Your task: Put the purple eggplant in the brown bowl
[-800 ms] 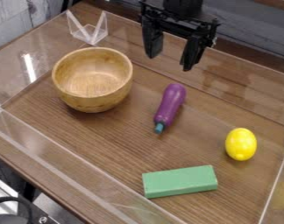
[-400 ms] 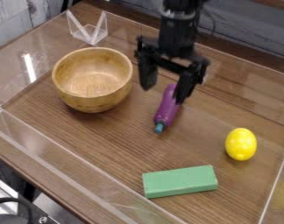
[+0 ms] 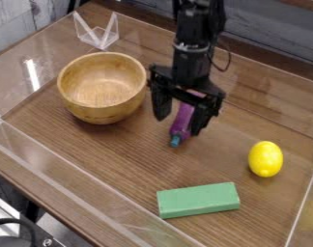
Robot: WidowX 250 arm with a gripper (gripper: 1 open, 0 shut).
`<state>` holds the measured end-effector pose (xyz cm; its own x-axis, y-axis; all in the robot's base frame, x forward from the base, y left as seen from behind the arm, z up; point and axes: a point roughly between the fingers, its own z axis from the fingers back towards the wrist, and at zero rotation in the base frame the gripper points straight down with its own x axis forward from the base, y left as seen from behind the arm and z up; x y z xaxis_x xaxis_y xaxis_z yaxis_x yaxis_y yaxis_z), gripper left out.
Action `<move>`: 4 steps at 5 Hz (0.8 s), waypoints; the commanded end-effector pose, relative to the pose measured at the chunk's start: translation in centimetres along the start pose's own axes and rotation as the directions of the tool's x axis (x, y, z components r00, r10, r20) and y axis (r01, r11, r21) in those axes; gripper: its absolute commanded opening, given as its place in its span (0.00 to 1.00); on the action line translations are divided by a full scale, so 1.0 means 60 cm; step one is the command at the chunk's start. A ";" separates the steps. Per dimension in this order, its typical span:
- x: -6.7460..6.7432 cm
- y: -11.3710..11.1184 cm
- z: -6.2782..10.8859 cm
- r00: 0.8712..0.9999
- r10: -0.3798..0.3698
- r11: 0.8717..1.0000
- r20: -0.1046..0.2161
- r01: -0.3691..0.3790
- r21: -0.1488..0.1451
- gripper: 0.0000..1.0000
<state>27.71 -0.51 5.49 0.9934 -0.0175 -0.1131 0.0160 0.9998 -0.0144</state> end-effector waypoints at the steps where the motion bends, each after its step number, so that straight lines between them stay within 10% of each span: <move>1: 0.015 -0.003 0.004 0.998 -0.014 1.000 0.064 0.014 -0.003 1.00; 4: 0.046 0.002 -0.022 0.992 -0.011 1.000 0.123 0.013 -0.019 1.00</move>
<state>29.46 -0.77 2.60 0.9988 -0.0294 -0.0387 0.0281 0.9990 -0.0352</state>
